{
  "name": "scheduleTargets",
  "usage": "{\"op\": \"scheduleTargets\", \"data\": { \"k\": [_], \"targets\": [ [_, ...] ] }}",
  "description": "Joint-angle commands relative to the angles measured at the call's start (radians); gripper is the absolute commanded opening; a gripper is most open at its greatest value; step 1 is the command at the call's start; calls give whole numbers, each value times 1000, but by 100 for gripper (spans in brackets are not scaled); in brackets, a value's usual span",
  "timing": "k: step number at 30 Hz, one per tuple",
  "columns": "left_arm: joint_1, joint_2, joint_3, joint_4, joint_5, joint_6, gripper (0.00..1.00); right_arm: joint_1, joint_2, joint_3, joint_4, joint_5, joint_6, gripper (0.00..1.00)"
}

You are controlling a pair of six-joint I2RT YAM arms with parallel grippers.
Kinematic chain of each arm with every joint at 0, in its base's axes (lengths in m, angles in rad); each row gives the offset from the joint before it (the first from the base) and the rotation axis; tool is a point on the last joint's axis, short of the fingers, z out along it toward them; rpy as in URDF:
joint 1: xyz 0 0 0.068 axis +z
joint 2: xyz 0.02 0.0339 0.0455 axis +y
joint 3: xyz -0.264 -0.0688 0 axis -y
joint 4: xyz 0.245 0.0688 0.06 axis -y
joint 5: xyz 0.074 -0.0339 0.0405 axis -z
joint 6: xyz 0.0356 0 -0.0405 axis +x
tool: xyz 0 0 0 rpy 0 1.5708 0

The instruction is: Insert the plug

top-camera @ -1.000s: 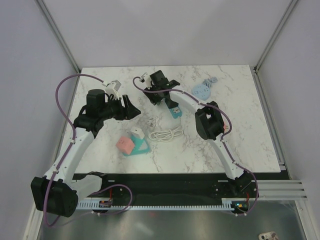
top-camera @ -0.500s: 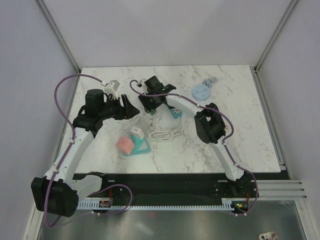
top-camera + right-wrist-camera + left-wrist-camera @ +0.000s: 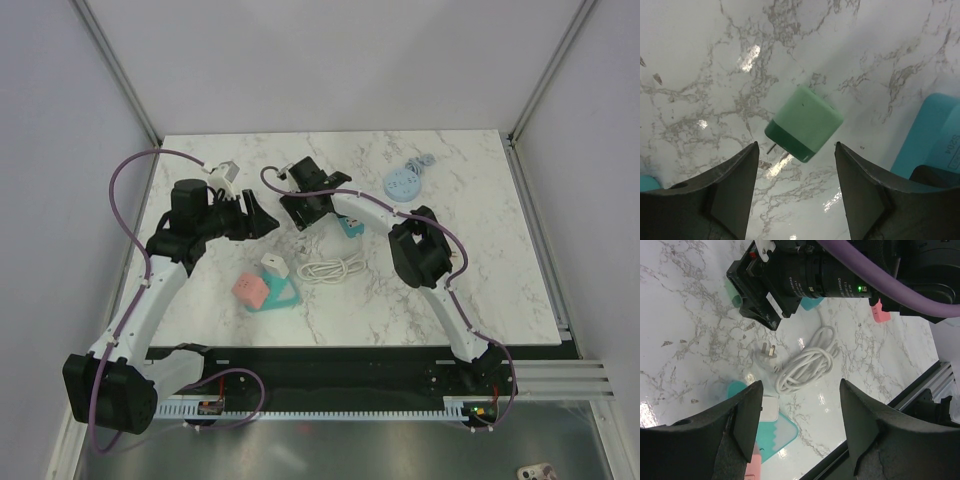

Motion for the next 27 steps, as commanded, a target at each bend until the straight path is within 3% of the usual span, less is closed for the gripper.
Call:
{"op": "scheduleTargets", "data": {
  "k": [1,9,19,24,27],
  "targets": [
    [6,-17,-1,47,2,-8,69,7,-27,4,-15,55,-22,70],
    [9,-14,-3,47,4,-9,69,6,19,61,3,40,36,72],
    [12,-12,-3,50,13,-14,69,6,7,-16,118,130,345,72],
    [14,-17,-4,56,17,-26,69,4,11,-2,128,186,435,70],
    [17,-20,-9,60,16,-32,69,7,24,-1,131,204,455,62]
  ]
}}
